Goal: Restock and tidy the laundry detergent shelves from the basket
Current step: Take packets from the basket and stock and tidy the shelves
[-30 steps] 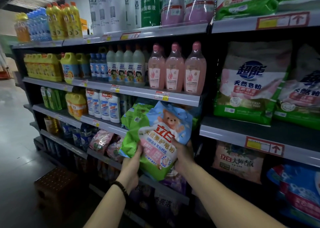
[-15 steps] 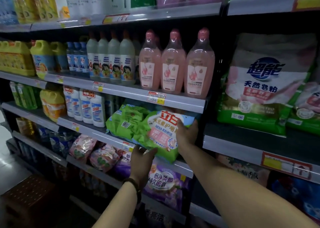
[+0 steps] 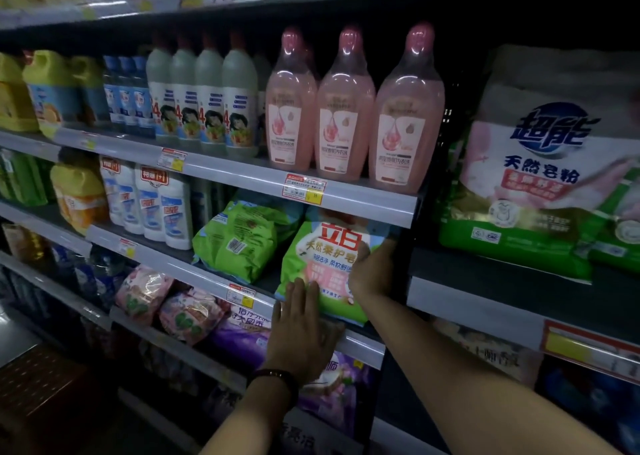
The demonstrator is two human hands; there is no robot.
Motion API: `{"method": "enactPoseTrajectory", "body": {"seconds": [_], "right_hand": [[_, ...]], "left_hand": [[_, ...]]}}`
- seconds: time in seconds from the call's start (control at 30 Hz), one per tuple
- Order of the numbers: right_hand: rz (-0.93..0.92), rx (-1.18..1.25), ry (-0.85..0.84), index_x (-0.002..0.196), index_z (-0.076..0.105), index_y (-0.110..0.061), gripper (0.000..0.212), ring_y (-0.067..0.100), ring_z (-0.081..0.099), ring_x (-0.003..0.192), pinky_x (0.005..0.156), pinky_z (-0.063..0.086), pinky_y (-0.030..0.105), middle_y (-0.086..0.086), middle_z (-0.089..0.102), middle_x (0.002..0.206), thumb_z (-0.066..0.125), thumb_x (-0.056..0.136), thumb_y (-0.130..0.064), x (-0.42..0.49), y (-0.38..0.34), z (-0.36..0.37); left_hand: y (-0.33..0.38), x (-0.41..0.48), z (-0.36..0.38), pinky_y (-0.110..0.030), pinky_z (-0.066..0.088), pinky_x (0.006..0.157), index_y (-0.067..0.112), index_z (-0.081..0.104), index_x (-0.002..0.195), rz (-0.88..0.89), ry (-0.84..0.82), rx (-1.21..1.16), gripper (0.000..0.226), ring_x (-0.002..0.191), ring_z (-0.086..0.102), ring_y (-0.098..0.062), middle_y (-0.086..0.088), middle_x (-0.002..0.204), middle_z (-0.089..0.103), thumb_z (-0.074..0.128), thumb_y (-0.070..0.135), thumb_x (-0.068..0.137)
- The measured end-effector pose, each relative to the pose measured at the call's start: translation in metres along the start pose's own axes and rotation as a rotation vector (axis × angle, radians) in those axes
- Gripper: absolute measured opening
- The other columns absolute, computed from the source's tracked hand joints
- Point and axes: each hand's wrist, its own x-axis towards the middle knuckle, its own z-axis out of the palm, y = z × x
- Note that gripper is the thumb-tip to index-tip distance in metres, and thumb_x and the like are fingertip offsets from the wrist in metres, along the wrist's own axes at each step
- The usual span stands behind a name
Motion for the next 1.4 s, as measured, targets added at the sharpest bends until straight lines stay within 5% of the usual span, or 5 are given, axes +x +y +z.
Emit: {"method": "enactPoseTrajectory", "body": {"seconds": [0.23,0.63,0.77,0.97,1.4], "right_hand": [[0.025,-0.066,-0.077,0.165,0.010,-0.017,0.078,0.042,0.052,0.138,0.112,0.046,0.054,0.022,0.044,0.158,0.058,0.106,-0.030,-0.039,-0.005,-0.006],[-0.761,-0.872,-0.293,0.160,0.038,-0.002,0.083,0.043,0.007,0.161,0.126,0.021,0.064,0.024,0.025,0.171,0.073,0.088,-0.021,-0.088,0.033,-0.030],[-0.657,-0.984,-0.482,0.168,0.014,-0.009,0.092,0.038,-0.014,0.161,0.129,-0.003,0.062,0.018,-0.002,0.176,0.064,0.095,-0.032,-0.075,0.006,-0.040],[-0.719,-0.765,-0.392,0.133,0.063,-0.018,0.049,0.038,0.042,0.139,0.119,0.029,0.057,0.013,0.052,0.143,0.057,0.088,-0.037,-0.084,-0.036,-0.025],[-0.670,-1.060,-0.712,0.169,0.005,-0.030,0.112,0.032,-0.039,0.154,0.126,-0.017,0.058,0.015,-0.038,0.167,0.060,0.082,-0.075,-0.069,-0.018,0.000]], "left_hand": [[-0.009,0.016,-0.023,-0.056,-0.003,0.131,0.012,0.001,0.169,-0.044,-0.139,0.093,0.144,0.165,-0.007,-0.027,-0.010,0.178,-0.006,-0.028,0.098,0.058],[-0.022,0.014,-0.029,-0.059,-0.007,0.129,0.020,-0.009,0.169,-0.027,-0.227,0.112,0.083,0.164,-0.013,-0.018,0.003,0.177,-0.016,0.029,0.057,0.106],[-0.042,0.020,-0.049,-0.046,0.034,0.125,0.017,0.035,0.164,0.045,-0.148,-0.094,0.071,0.154,0.039,-0.030,-0.011,0.169,0.039,0.052,0.042,0.099],[-0.069,0.053,-0.073,-0.052,0.051,0.090,0.007,0.058,0.128,-0.143,0.332,-0.031,0.054,0.107,0.057,-0.046,-0.021,0.121,0.059,0.066,0.032,0.081],[-0.113,0.109,-0.024,-0.054,0.034,0.122,0.002,0.042,0.157,-0.364,0.360,-0.110,0.075,0.149,0.039,-0.048,-0.023,0.165,0.040,0.071,0.023,0.091]]}}
